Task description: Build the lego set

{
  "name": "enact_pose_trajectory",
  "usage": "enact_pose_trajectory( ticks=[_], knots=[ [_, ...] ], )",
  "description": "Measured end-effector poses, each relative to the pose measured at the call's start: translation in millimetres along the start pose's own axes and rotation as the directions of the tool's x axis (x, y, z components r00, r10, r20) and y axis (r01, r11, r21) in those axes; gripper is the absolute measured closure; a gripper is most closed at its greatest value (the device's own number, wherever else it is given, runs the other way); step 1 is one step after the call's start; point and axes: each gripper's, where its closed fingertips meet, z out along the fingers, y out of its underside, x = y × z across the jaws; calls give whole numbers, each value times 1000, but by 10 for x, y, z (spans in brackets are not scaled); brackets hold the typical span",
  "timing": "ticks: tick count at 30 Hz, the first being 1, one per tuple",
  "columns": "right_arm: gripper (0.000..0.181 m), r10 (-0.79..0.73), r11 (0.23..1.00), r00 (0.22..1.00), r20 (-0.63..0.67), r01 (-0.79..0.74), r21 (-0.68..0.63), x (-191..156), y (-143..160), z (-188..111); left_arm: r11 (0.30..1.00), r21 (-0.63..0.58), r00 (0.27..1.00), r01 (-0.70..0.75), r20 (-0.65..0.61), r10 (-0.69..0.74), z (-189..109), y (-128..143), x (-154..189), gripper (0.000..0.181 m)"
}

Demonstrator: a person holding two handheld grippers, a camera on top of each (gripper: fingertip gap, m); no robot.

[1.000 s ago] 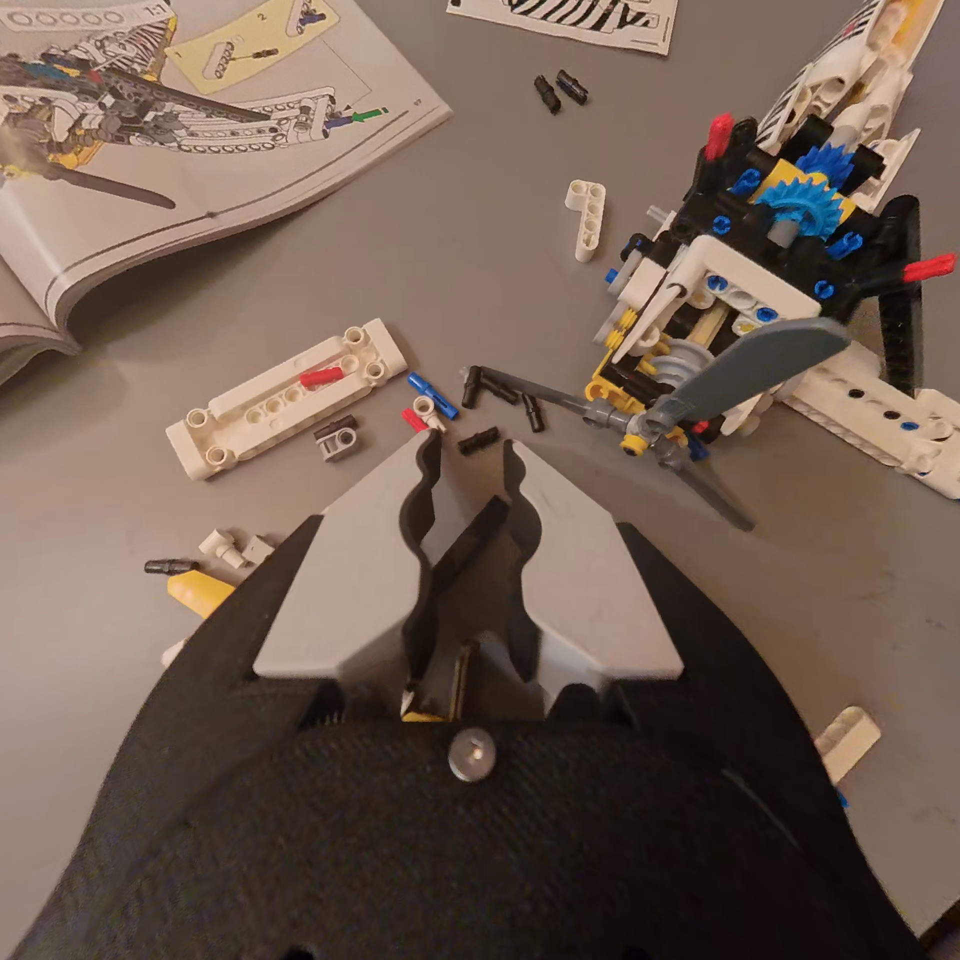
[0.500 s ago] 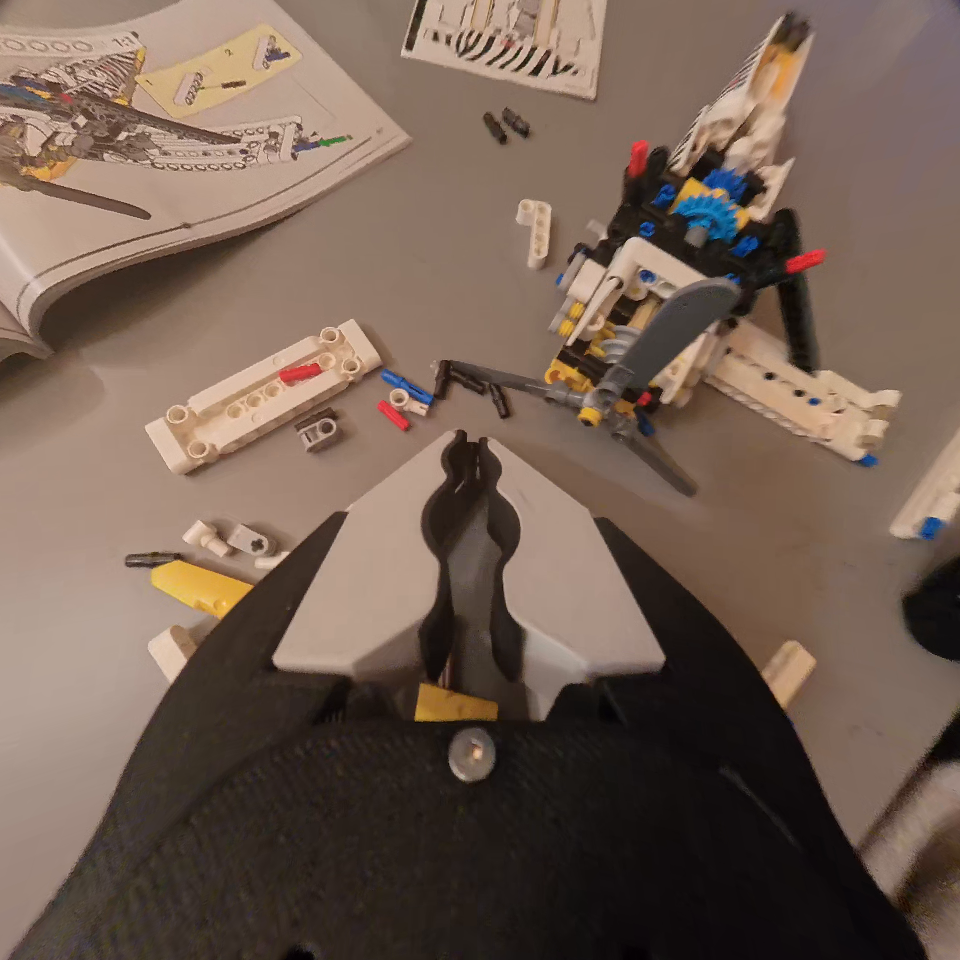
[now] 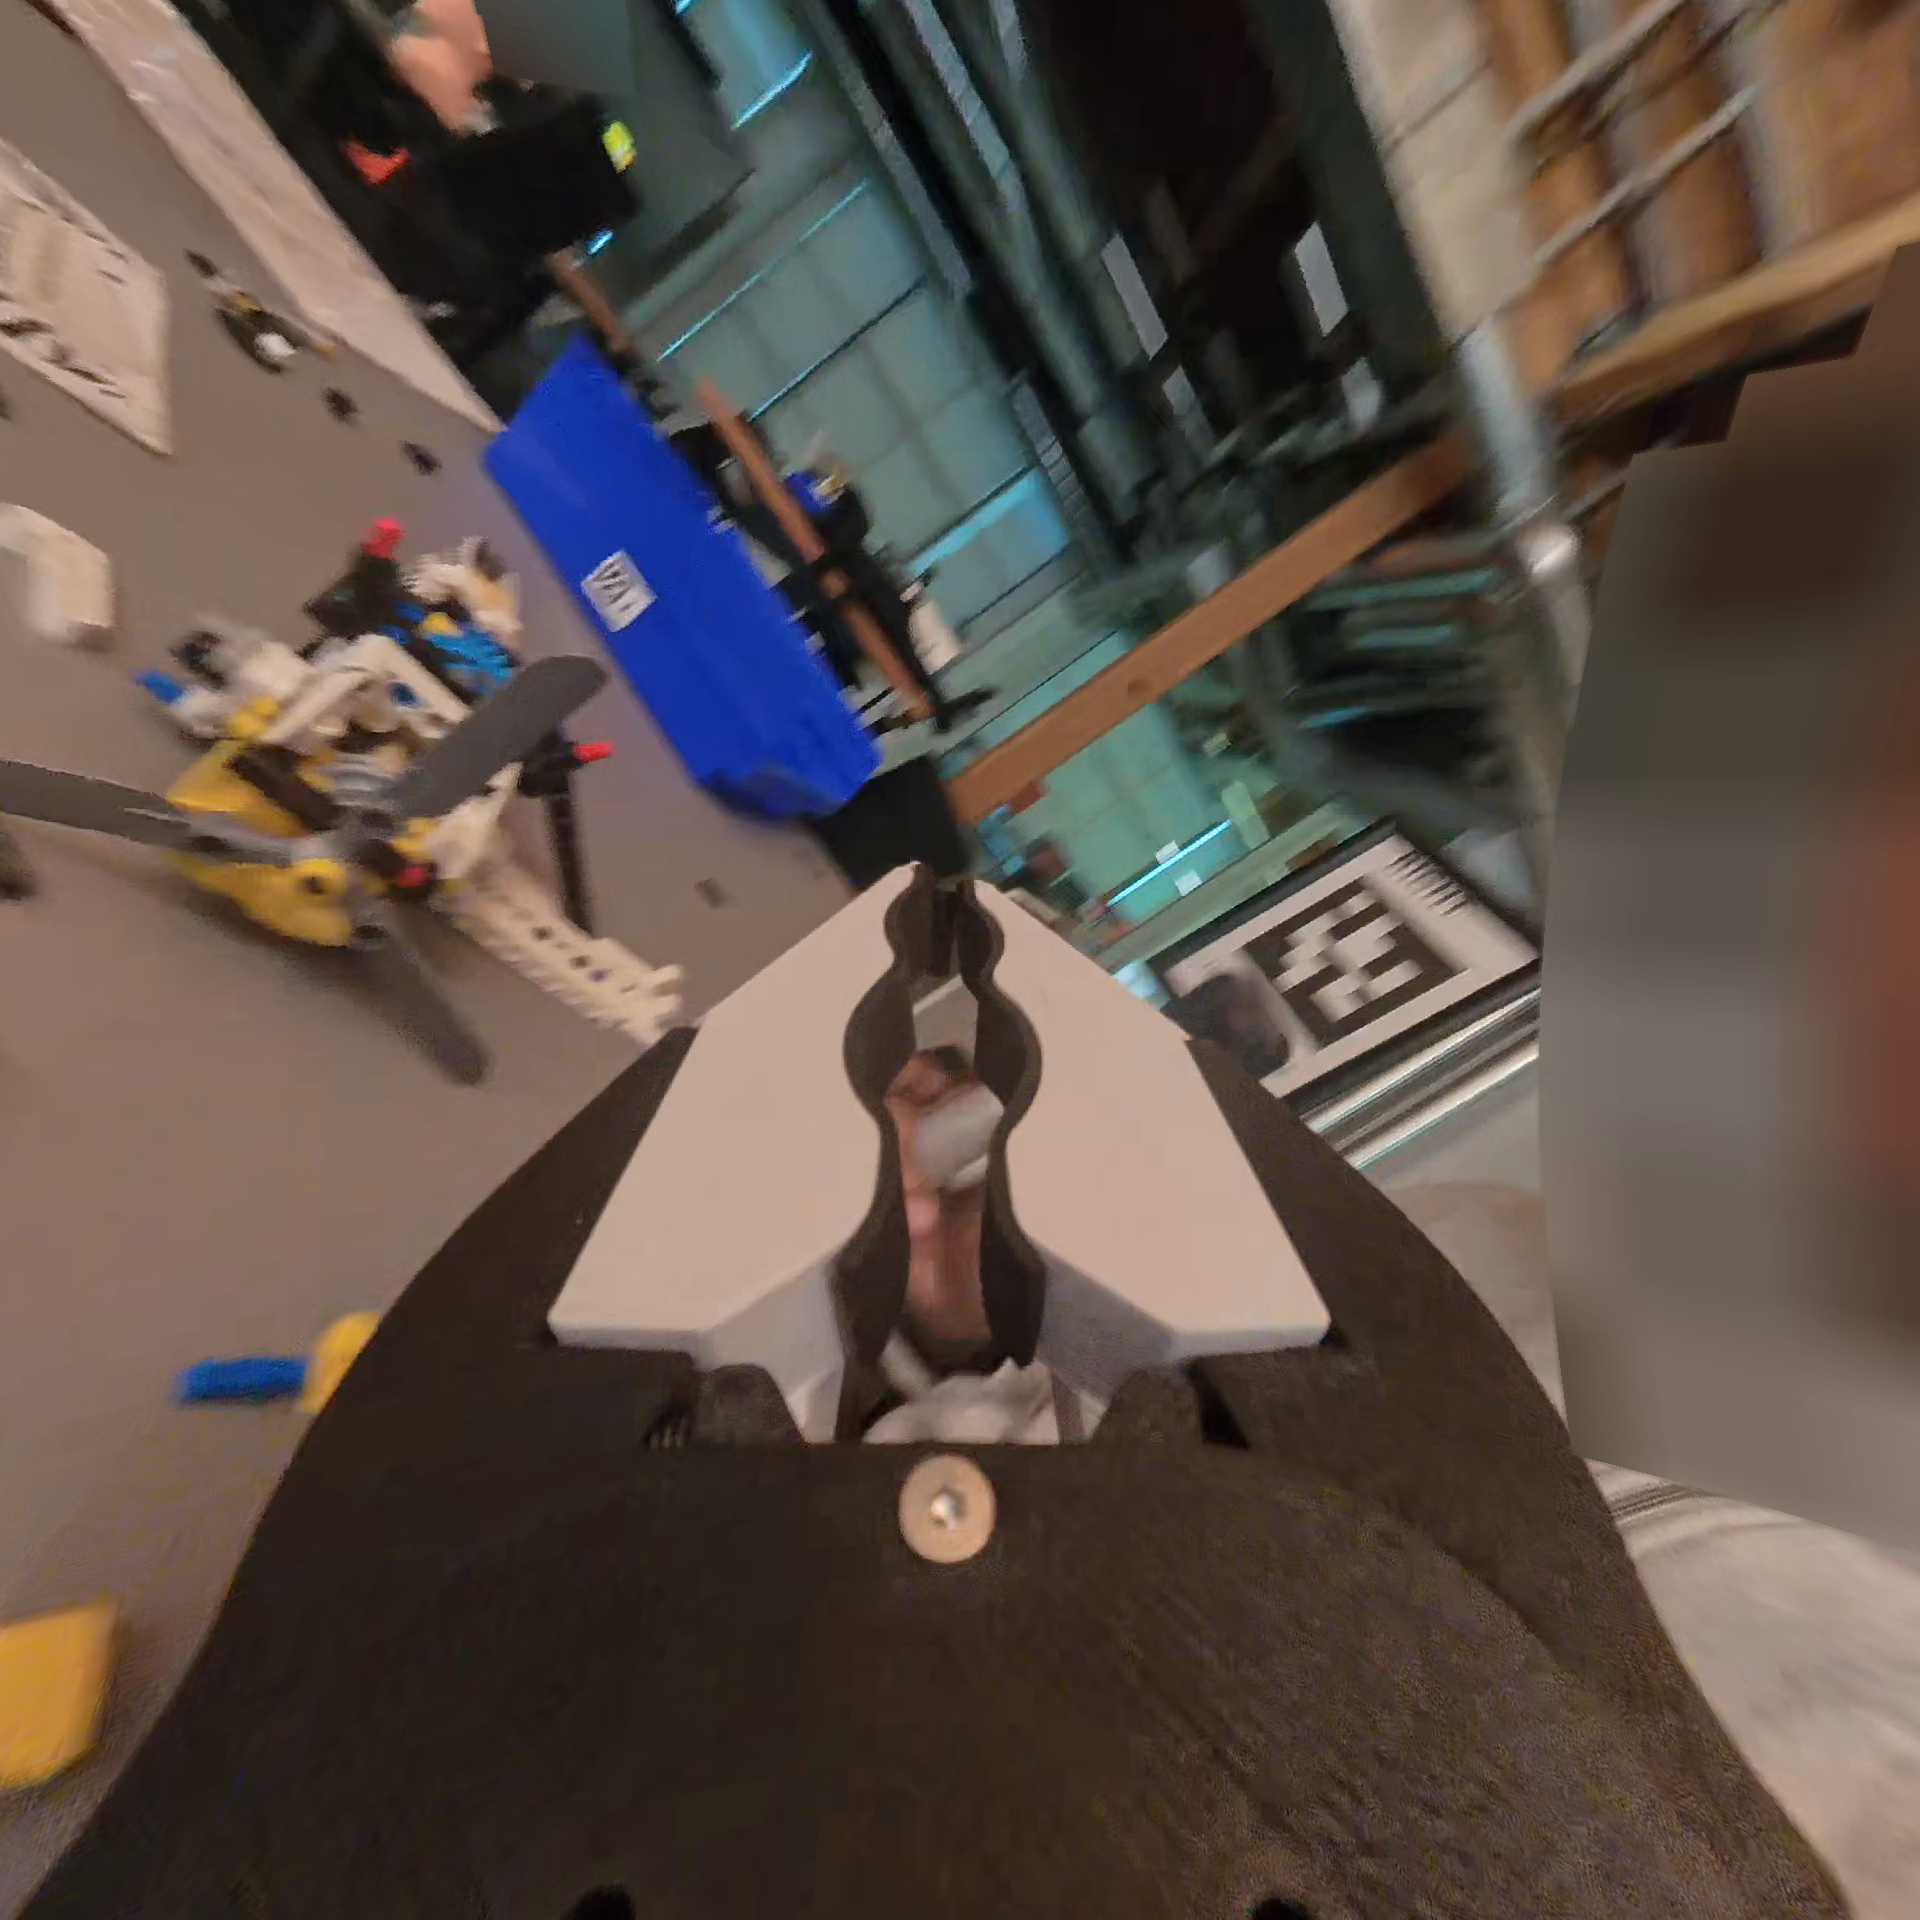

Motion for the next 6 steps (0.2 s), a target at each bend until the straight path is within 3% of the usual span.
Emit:
enact_pose_trajectory(
  ticks=[2, 6],
  knots=[
    [144, -75, 997, 996, -50, 73, -39, 10, 14, 6, 993, 75, 991, 91, -102, -83, 73, -11, 121, 180],
    [146, -260, 965, 955, -143, 250, -82, 55, -37, -39, 950, 113, 932, 292, -255, -257, 295, 108, 275, 180]
  ],
)
